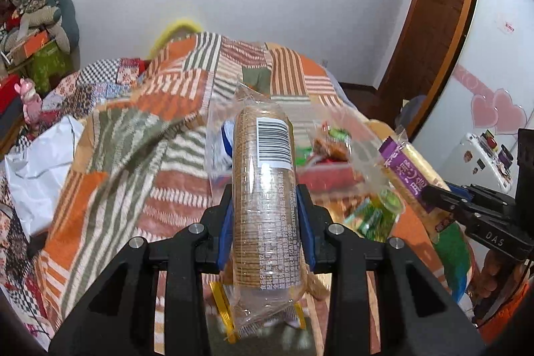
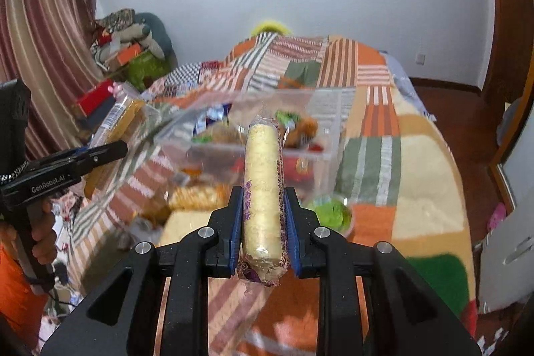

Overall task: Organize snacks
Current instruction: 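Carry both rolls over the clear box and open both tools to drop them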

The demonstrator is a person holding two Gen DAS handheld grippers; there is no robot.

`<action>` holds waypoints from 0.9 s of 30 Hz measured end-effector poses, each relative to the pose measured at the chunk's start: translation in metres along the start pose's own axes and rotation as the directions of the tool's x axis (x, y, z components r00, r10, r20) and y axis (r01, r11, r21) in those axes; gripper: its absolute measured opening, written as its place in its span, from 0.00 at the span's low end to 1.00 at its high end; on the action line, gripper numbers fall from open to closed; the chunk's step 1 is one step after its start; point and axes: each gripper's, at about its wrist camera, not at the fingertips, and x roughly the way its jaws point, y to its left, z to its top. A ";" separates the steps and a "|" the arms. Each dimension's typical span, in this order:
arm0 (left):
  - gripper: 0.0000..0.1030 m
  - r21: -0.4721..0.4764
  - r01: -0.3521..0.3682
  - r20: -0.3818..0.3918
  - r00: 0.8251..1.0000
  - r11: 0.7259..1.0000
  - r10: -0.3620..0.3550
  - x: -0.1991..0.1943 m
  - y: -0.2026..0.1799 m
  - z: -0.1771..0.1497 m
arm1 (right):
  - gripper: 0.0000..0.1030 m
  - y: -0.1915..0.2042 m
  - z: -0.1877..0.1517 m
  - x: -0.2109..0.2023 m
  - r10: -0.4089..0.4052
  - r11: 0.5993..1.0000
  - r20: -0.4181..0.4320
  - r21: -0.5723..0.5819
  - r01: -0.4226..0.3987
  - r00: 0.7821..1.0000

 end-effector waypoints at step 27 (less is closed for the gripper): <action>0.33 0.024 -0.026 -0.054 0.998 0.999 0.027 0.094 0.008 0.065 | 0.20 0.019 0.075 0.091 0.006 0.999 -0.016 -0.054 -0.007 1.000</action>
